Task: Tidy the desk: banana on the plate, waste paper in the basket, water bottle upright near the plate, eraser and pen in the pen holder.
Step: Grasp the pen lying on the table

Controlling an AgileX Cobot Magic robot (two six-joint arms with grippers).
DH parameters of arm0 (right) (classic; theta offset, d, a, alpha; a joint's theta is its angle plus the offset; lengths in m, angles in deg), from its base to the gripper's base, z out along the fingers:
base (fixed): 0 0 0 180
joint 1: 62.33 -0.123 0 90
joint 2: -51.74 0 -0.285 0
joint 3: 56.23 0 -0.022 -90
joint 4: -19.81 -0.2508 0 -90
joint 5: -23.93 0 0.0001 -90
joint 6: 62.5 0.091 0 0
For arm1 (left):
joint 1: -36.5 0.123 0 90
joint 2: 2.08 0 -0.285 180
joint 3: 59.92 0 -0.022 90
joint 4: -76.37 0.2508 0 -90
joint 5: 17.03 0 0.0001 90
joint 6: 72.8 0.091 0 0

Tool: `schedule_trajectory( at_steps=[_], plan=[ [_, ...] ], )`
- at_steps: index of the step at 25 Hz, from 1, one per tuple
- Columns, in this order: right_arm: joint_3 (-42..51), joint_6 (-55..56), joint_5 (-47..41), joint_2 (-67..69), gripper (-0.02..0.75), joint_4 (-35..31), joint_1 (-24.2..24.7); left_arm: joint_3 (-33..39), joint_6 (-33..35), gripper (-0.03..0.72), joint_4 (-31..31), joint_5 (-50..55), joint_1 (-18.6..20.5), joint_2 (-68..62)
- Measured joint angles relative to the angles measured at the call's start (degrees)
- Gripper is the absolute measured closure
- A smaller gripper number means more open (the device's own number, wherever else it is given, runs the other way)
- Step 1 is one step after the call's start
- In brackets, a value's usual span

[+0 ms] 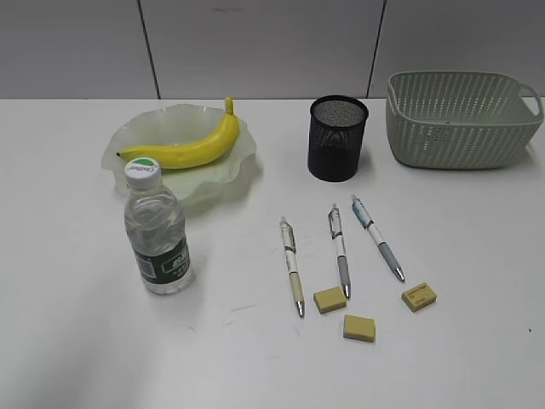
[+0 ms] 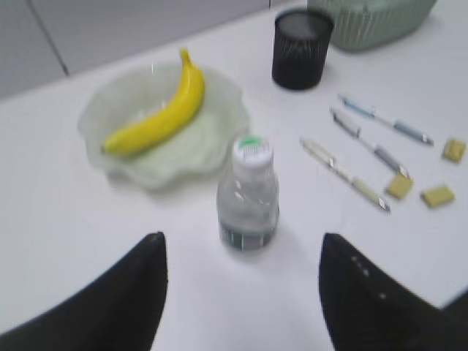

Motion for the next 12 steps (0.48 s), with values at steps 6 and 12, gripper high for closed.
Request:
schedule_trajectory(
  at_steps=[6, 12],
  plan=[
    [0.0, 0.0, 0.0, 0.0, 0.44, -0.13, 0.0, -0.14, -8.86, 0.217, 3.69, 26.68, 4.24, 12.26],
    [0.0, 0.07, 0.0, 0.0, 0.44, -0.13, 0.0, 3.28, -9.54, 0.223, 5.91, 31.62, 9.31, 24.85]
  ],
)
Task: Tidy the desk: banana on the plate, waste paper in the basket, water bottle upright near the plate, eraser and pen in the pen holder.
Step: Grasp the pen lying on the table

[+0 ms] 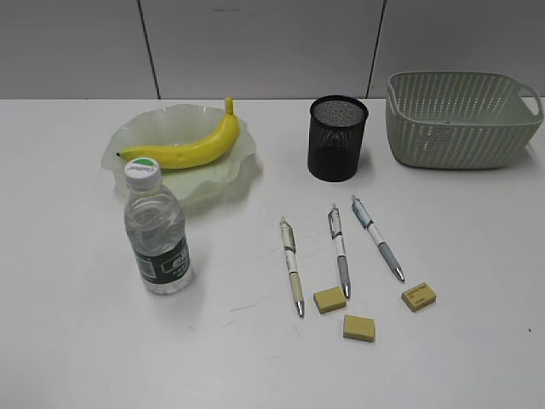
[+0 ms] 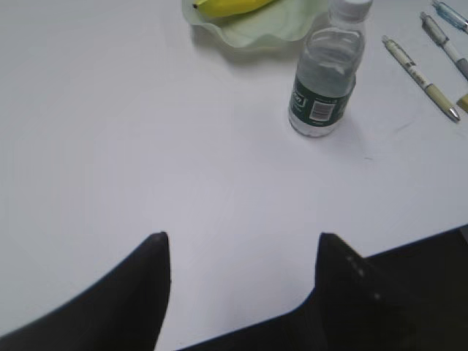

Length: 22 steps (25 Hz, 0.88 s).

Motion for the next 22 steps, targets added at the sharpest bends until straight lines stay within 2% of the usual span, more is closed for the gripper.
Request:
schedule_trajectory(
  at_steps=[4, 7, 11, 17, 22],
  plan=[
    [0.0, 0.0, 0.0, 0.0, 0.44, 0.0, 0.0, 4.33, -0.04, 0.232, 0.0, -2.31, 3.27, 6.04],
    [0.0, 0.0, 0.0, 0.0, 0.44, 0.0, 0.0, 4.91, -0.04, 0.233, 0.0, -3.2, 4.61, 7.75],
    [0.0, 0.0, 0.0, 0.0, 0.44, 0.0, 0.0, 4.91, -0.04, 0.237, -0.06, -3.49, 4.83, 8.39],
    [0.0, 0.33, 0.0, 0.0, 0.44, -0.82, 0.0, 4.98, -0.04, 0.253, -0.06, -3.49, 3.11, 8.39],
    [-0.37, 0.52, 0.62, 2.13, 0.441, -2.0, 0.0, 4.98, -0.04, 0.253, -0.06, -3.55, 5.64, 10.19]
  ],
)
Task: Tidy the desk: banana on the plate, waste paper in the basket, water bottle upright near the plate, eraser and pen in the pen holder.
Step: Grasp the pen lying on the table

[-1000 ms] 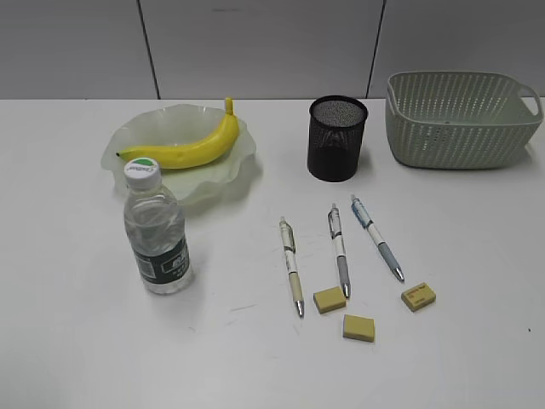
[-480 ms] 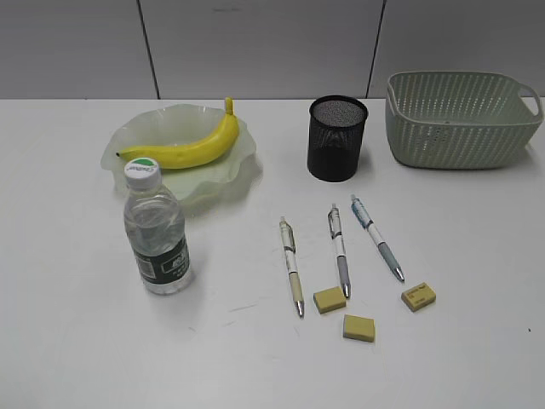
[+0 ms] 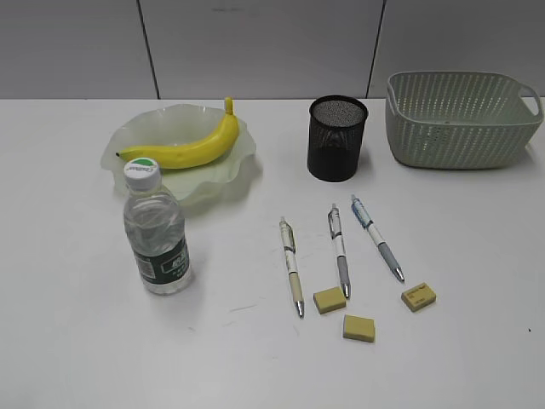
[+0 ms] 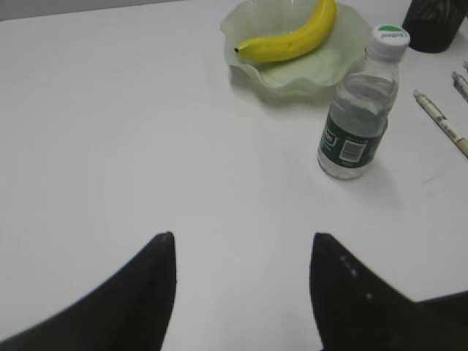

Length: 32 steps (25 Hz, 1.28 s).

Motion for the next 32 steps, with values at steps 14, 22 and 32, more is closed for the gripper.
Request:
schedule_trajectory(
  at_steps=[14, 22, 32],
  plan=[
    [-3.8, -10.68, 19.19, 39.89, 0.441, -11.25, 0.0, 0.0, 0.0, 0.253, -0.06, -0.18, 1.15, 5.65],
    [-14.88, -12.09, 25.33, 69.8, 0.441, -11.49, -9.52, 0.0, 0.0, 0.253, -0.06, -0.18, 1.15, 5.65],
    [-40.52, 4.28, 20.71, 109.32, 0.237, -0.87, -21.41, 0.0, 0.0, 0.253, -0.06, -0.18, 1.15, 5.65]
  ],
)
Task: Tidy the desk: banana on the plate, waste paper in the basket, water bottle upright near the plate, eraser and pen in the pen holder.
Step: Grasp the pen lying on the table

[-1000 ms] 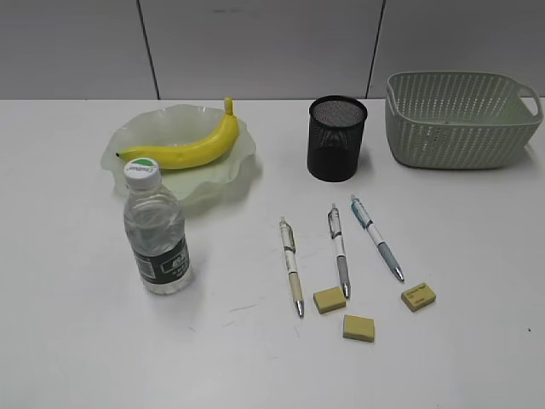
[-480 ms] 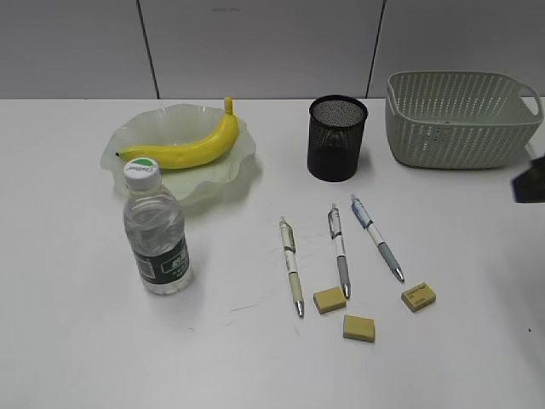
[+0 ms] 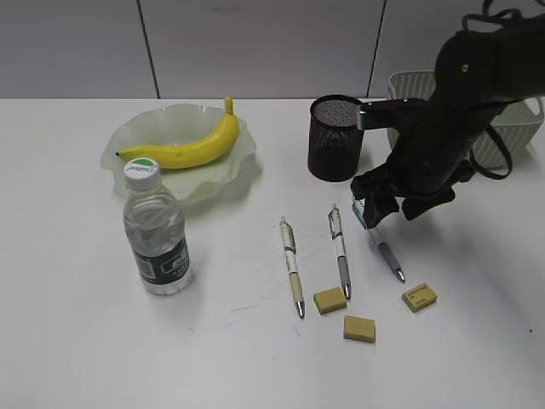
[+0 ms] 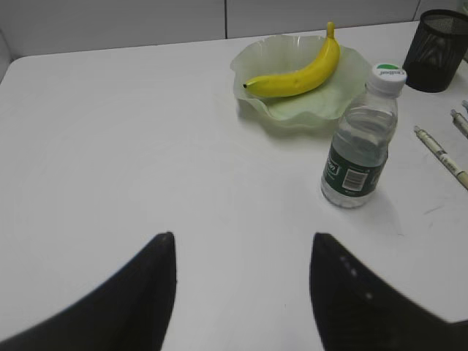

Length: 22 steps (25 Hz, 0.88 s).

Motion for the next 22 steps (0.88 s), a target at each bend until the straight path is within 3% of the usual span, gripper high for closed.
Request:
schedule_trajectory(
  at_steps=[13, 15, 18, 22],
  plan=[
    [-12.47, 0.98, -1.19, 12.58, 0.305, 0.58, 0.0, 0.0, 0.0, 0.253, 0.0, 0.0, 0.0, 0.0],
    [-12.97, 0.98, -1.27, 13.16, 0.376, 0.64, 0.0, 0.0, 0.0, 0.253, 0.0, 0.0, 0.0, 0.0],
    [-13.14, 0.98, -1.82, 13.51, 0.568, 0.74, 0.0, 0.0, 0.0, 0.253, 0.0, 0.0, 0.0, 0.0],
    [-13.21, 0.99, -2.67, 13.51, 0.591, 0.74, 0.0, 0.0, 0.0, 0.253, 0.0, 0.0, 0.0, 0.0]
  ],
)
